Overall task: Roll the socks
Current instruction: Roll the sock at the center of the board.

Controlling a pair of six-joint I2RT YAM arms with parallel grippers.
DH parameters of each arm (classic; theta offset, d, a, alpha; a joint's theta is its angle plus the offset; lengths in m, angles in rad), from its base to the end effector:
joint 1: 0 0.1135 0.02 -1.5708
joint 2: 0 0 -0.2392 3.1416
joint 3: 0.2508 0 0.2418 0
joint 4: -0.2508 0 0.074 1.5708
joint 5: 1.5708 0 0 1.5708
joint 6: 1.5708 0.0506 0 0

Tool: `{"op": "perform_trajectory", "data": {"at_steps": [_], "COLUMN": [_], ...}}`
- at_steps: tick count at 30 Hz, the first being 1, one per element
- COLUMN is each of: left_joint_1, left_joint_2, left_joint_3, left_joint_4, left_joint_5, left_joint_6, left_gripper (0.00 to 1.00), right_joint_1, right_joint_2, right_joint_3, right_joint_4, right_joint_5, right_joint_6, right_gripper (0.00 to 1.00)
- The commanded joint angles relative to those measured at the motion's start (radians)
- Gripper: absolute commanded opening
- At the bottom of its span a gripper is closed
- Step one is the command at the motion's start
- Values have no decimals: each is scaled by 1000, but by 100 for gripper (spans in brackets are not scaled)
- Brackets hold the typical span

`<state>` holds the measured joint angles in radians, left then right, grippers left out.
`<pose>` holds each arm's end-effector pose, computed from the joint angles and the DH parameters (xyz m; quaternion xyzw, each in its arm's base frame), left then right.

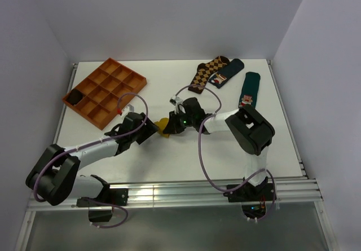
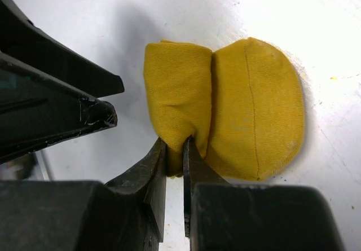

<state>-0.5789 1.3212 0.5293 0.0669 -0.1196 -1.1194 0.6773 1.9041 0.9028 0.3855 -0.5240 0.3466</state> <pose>0.2219 -0.1378 0.1384 -0.2666 0.8707 -0.2715 0.3116 0.2735 0.2524 0.1066 -0.2586 0.8265 0.4180 0.2743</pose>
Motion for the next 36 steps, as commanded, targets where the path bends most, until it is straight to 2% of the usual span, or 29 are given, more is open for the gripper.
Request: {"op": "perform_trajectory", "data": {"at_steps": [1, 12, 27, 36], "left_joint_1": [2, 2, 5, 13], "left_joint_2": [-8, 82, 142, 64], "left_joint_3": [-15, 21, 11, -83], "left_joint_4": [88, 97, 168, 269], "left_joint_5": [27, 3, 1, -35], "left_joint_6": [15, 18, -46, -97], "left_gripper": [69, 62, 58, 58], "right_joint_1": [-27, -77, -97, -97], "right_joint_2": [104, 181, 207, 211], "right_joint_3": [-2, 91, -2, -7], "right_joint_4": [-238, -367, -246, -241], "right_joint_5": [-137, -202, -232, -231], "right_joint_6": [40, 46, 143, 149], "right_gripper": [0, 0, 0, 0]}}
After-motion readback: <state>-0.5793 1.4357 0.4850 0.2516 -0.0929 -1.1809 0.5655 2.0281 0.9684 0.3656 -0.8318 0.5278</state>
